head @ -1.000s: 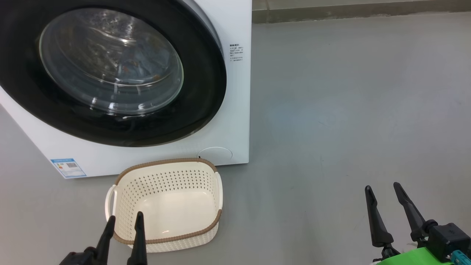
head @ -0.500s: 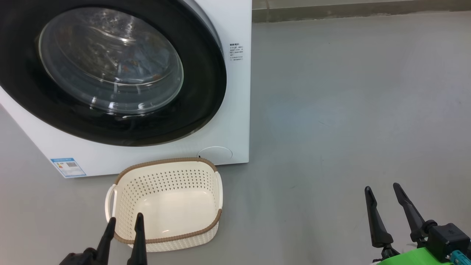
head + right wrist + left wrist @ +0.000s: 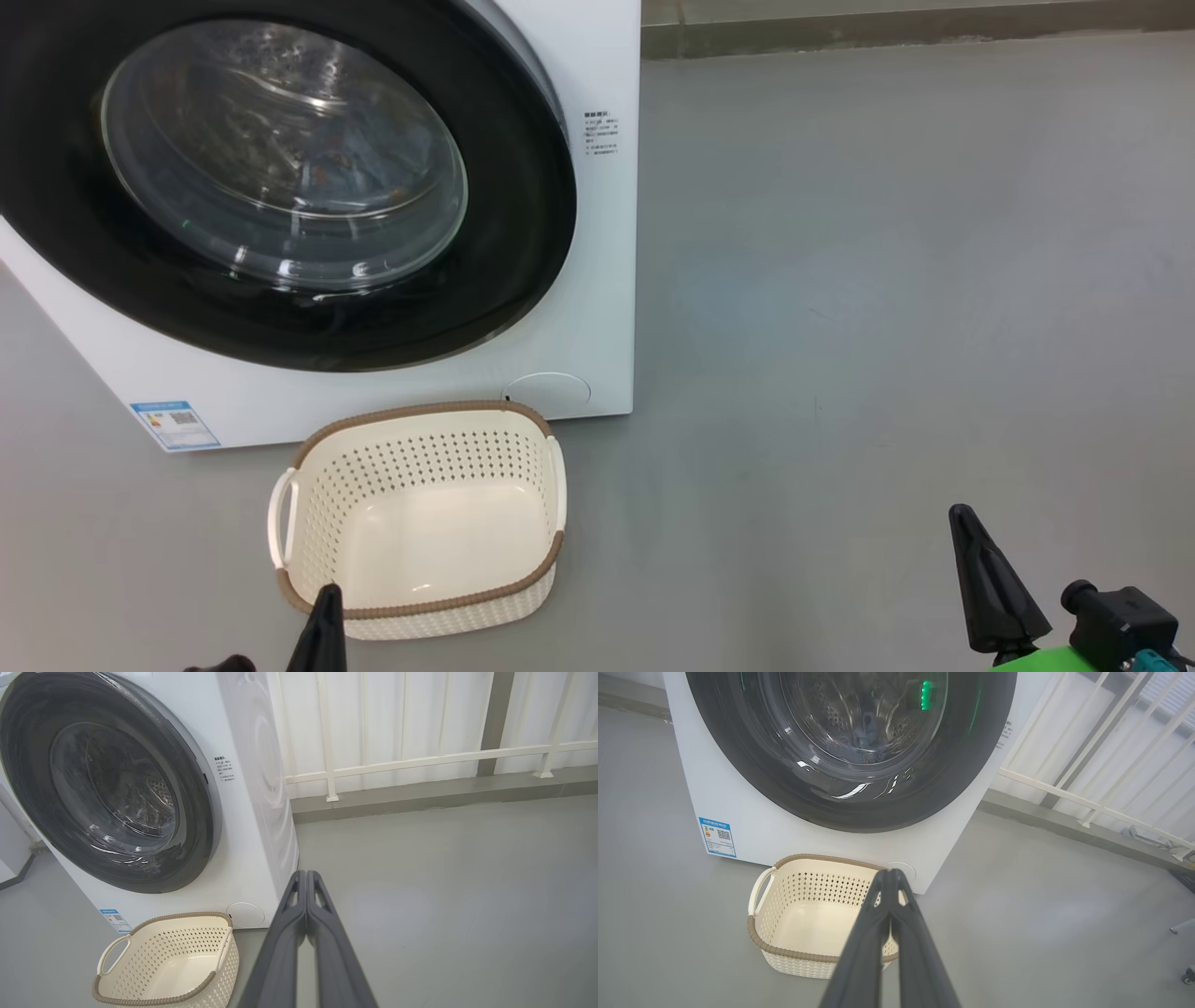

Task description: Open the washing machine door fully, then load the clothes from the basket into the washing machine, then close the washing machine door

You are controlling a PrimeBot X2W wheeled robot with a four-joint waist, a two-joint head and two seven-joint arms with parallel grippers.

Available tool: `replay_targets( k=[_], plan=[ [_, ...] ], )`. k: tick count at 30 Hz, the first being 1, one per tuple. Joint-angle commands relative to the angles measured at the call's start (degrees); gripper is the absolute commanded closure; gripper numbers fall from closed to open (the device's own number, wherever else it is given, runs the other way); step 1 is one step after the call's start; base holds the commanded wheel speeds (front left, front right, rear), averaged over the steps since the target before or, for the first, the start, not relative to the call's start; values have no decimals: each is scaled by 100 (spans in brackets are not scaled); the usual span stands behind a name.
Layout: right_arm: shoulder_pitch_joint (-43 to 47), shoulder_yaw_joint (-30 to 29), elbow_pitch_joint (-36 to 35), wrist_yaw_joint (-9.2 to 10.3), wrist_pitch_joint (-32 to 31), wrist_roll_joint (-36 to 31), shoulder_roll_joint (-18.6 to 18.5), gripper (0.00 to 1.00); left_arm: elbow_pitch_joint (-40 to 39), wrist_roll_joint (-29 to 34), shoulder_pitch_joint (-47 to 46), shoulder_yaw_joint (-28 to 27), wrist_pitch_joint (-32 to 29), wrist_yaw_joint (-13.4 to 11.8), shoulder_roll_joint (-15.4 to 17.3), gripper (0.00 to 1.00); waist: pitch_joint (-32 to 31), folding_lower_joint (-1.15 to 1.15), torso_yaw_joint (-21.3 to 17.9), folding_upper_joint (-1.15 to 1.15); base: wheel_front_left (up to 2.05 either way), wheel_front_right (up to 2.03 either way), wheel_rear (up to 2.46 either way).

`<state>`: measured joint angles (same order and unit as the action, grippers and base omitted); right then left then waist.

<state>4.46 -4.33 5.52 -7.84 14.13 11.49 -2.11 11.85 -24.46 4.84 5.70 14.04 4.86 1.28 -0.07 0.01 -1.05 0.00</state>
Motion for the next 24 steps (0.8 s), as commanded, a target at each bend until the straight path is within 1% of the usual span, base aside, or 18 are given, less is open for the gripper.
replay_targets(
  k=[1, 6, 24],
  plan=[
    [-98, 18, -124, 2, -29, 220, -42, 100, -115, -172, -119, -55, -44, 13, 52, 100, -6, 12, 2, 0, 0, 0, 0],
    [-141, 31, -76, 3, -97, 570, -61, 100, -96, -453, -160, -99, -124, 24, 61, 100, 4, 0, 6, 0, 0, 0, 0],
    [-290, 60, 72, 8, -354, 1816, -114, 100, -42, -1467, -314, -262, -417, 62, 89, 100, 9, -1, 21, 0, 0, 0, 0]
  ],
)
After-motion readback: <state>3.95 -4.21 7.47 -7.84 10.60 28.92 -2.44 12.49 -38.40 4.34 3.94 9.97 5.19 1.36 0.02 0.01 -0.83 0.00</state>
